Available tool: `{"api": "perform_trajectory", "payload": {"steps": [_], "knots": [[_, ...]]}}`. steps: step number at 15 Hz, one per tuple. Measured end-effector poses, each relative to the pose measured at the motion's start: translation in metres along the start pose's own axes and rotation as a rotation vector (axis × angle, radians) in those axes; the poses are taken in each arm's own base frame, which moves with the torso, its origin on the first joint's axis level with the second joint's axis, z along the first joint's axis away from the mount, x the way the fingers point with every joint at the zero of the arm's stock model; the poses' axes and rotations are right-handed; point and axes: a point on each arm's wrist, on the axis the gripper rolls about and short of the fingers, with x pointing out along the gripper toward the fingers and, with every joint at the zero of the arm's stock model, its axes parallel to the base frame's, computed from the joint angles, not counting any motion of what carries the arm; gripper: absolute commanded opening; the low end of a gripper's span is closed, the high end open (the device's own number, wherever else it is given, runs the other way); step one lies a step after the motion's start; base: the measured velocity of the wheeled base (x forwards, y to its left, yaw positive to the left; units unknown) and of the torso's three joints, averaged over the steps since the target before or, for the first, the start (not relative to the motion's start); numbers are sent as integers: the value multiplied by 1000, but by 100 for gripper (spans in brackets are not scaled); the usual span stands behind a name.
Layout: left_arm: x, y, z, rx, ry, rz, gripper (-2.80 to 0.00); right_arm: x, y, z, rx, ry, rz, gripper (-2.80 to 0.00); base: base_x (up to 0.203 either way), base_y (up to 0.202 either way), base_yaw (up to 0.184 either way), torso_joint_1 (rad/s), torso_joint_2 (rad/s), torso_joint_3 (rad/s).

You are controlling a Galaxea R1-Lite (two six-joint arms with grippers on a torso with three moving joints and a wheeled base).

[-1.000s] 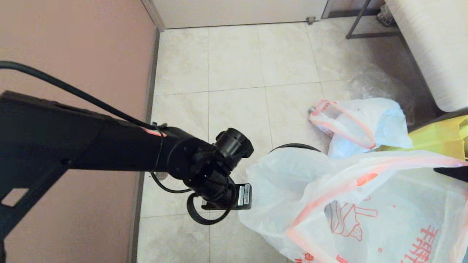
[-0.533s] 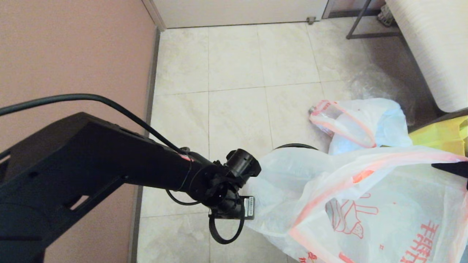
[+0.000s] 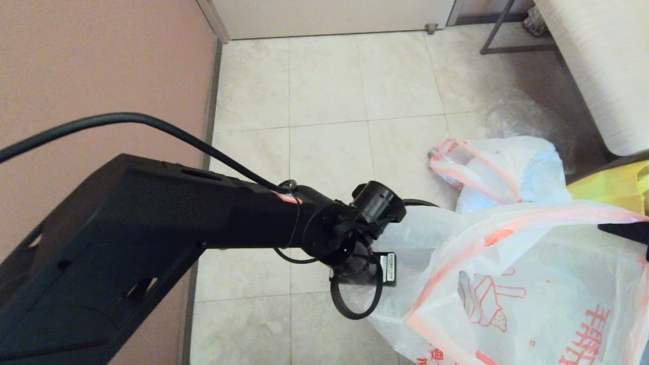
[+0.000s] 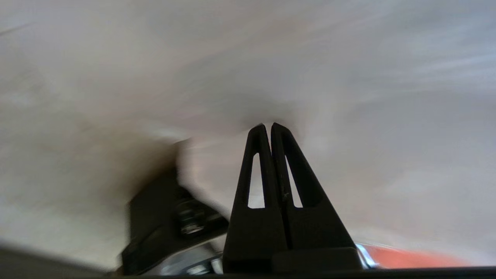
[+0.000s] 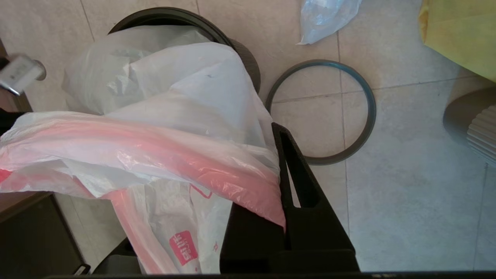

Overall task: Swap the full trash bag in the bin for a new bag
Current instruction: Put the new garbage bag on the trash can

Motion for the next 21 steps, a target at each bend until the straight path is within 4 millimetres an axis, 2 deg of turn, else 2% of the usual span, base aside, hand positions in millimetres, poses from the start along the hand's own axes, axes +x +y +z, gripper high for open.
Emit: {"api": "perform_trajectory", "payload": {"steps": [2,4,6,7,9,11,13,15,18,21], "knots": [[4,-12,7,13,1,-43,-280,1,0,1,1,0,0,-280,0,0,0,0,0,0],[23,-18,10,19,30,-34,-280,3,1,3,1,-3,1,-280,0,0,0,0,0,0],[38,-18,4,21,102,5,-280,4,1,5,2,-2,1,-280,0,0,0,0,0,0],[39,-16,1,16,121,16,-280,6,1,5,2,2,0,-280,0,0,0,0,0,0],[22,-9,-3,2,122,19,-280,8,1,5,2,8,-2,-280,0,0,0,0,0,0],[-14,5,-14,-10,96,5,-280,8,1,5,2,10,-2,-280,0,0,0,0,0,0],[-47,22,-34,-15,62,-16,-280,8,0,5,1,10,-3,-280,0,0,0,0,0,0],[-62,34,-59,-3,59,-26,-280,8,1,7,1,2,-3,-280,0,0,0,0,0,0],[-51,41,-85,21,113,-3,-280,9,3,14,0,-10,0,-280,0,0,0,0,0,0],[-20,35,-97,54,132,-5,-280,12,4,19,-1,-15,2,-280,0,0,0,0,0,0]]}}
